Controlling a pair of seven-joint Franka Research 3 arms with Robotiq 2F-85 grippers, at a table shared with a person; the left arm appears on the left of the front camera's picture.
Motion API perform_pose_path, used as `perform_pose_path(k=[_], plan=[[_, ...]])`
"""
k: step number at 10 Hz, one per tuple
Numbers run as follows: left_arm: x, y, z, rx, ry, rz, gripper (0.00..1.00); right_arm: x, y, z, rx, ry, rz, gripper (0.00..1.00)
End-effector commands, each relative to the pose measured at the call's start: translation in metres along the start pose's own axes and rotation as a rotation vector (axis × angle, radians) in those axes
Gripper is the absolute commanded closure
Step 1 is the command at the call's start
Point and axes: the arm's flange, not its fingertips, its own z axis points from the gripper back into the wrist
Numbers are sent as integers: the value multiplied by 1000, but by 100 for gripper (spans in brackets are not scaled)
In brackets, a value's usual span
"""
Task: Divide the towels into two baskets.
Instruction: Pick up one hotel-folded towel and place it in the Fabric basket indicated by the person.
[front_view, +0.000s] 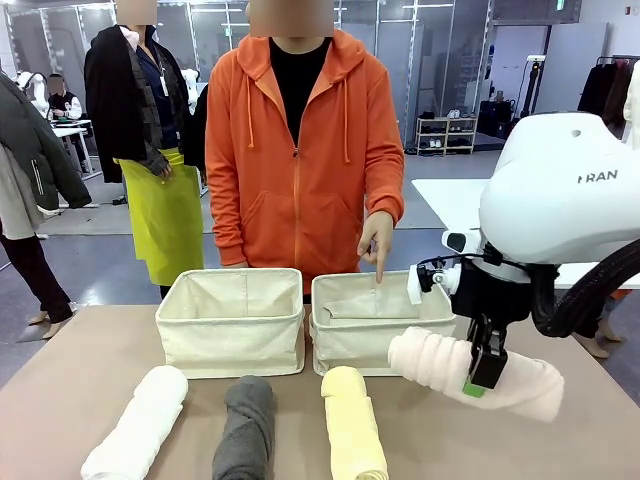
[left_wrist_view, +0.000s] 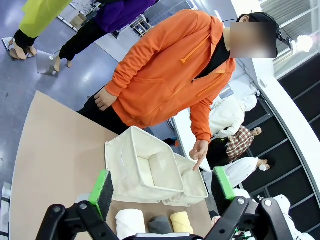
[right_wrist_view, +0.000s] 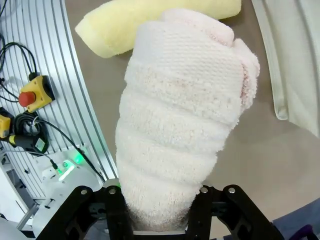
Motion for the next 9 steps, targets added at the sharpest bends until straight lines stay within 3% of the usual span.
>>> perform_pose_path(k=[1,3,9], plan=[[2,-1,1,-15,-11,0,0,-1,1,0,0,0,11,64],[2,-1,1,-15,-11,0,0,29,-19,18,-113,22,312,64],[2,-1,1,-15,-11,0,0,118,-125,23,-189,54,531,64]])
